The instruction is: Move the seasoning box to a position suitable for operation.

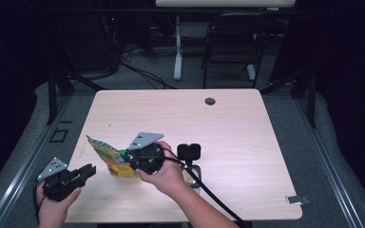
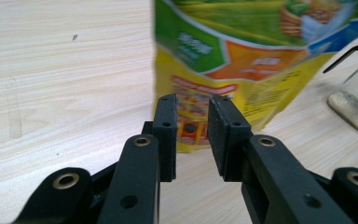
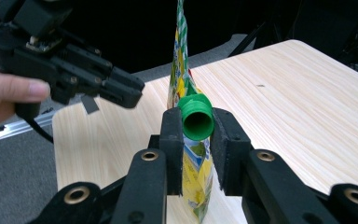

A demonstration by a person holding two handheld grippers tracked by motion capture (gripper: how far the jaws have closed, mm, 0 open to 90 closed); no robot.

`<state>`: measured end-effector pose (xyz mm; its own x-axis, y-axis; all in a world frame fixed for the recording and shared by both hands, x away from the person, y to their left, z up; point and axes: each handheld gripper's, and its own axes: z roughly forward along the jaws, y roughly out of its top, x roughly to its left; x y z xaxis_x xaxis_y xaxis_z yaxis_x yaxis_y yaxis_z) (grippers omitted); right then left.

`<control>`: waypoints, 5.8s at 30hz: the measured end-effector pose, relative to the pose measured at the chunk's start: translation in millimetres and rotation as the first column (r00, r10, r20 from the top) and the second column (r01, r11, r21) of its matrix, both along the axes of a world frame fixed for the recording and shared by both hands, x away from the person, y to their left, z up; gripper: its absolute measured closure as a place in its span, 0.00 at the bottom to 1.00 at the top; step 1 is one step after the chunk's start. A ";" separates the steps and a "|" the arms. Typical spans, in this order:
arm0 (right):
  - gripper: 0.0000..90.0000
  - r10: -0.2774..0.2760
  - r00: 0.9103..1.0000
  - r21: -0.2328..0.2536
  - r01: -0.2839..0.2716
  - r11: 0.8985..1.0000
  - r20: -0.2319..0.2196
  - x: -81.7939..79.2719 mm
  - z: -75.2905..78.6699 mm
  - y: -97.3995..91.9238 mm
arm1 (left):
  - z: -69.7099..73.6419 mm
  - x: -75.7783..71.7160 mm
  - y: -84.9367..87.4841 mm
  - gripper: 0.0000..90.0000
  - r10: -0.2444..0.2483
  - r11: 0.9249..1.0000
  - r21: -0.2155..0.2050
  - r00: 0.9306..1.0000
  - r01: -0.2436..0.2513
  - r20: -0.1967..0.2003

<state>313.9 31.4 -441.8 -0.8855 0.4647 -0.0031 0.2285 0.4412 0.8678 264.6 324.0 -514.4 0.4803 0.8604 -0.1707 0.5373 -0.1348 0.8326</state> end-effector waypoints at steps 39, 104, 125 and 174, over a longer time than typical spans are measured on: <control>0.81 0.010 0.999 -0.032 -0.011 0.999 -0.034 -29.3 5.4 -114.0 | -2.9 -0.8 -10.7 0.82 -0.032 0.999 0.010 0.999 0.032 -0.019; 1.00 0.039 0.999 -0.138 -0.042 0.989 -0.019 3.8 29.2 -27.1 | -7.8 0.5 -26.1 0.75 -0.088 0.995 0.037 0.996 0.088 -0.015; 1.00 0.037 0.998 -0.021 -0.036 0.999 0.053 -14.3 61.6 -59.6 | -16.2 -3.0 -62.1 0.58 -0.282 0.959 -0.038 0.959 0.281 -0.012; 1.00 0.110 0.991 0.017 -0.112 0.994 0.076 -27.0 74.3 -46.8 | -30.2 -0.5 -107.4 0.50 -0.438 0.898 -0.068 0.898 0.434 -0.048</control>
<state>286.9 -15.5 -367.6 -0.9294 0.3639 -0.0622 0.1133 0.4415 0.8901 264.1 216.6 -544.6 0.7925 0.5557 -0.2514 0.4846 -0.3233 0.8128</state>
